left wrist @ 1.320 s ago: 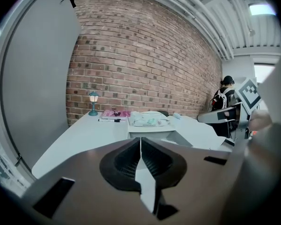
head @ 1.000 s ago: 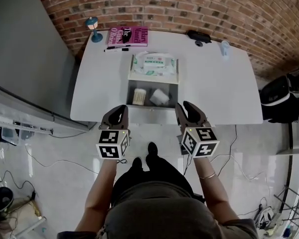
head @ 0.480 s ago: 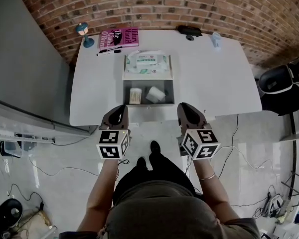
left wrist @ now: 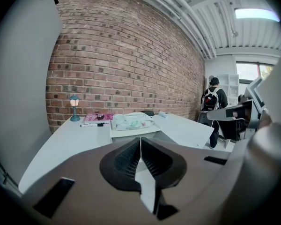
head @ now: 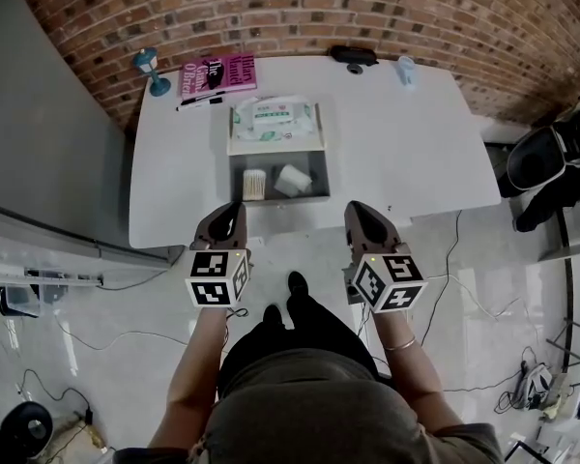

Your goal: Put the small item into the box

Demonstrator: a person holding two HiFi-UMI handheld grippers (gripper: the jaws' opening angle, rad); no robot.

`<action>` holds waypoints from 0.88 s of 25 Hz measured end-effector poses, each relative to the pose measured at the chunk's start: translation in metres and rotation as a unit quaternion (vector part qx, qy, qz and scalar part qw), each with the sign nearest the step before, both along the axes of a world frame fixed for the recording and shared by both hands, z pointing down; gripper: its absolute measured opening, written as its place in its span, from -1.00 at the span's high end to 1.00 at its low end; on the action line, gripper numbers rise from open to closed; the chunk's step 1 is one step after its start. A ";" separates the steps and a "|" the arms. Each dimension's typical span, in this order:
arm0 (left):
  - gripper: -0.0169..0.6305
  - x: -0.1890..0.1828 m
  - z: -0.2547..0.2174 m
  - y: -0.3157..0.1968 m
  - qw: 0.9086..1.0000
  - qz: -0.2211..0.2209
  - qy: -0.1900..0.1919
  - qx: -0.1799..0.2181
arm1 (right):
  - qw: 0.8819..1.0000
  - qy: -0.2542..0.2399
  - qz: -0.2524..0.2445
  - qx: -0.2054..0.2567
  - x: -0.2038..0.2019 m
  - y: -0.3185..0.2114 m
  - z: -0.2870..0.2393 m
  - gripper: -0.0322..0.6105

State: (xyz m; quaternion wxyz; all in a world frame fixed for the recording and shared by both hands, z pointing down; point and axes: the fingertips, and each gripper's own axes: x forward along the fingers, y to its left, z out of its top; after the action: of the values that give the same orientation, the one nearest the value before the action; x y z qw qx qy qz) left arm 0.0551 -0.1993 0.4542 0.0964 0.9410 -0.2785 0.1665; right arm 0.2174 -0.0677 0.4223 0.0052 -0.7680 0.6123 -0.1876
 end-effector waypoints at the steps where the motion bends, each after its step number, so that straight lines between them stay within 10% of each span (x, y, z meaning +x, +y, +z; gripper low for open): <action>1: 0.87 0.001 0.000 0.000 1.000 0.001 0.001 -0.001 | 1.000 0.000 0.004 0.000 0.000 0.002 0.000 0.89; 22: 0.87 0.007 -0.002 0.004 1.000 0.010 -0.002 0.003 | 1.000 -0.009 0.002 -0.003 0.000 0.009 0.002 0.89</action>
State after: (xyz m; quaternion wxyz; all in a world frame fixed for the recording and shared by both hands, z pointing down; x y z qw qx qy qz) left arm 0.0618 -0.1958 0.4520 0.0919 0.9437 -0.2698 0.1681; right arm 0.2175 -0.0591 0.4247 0.0093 -0.7675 0.6102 -0.1962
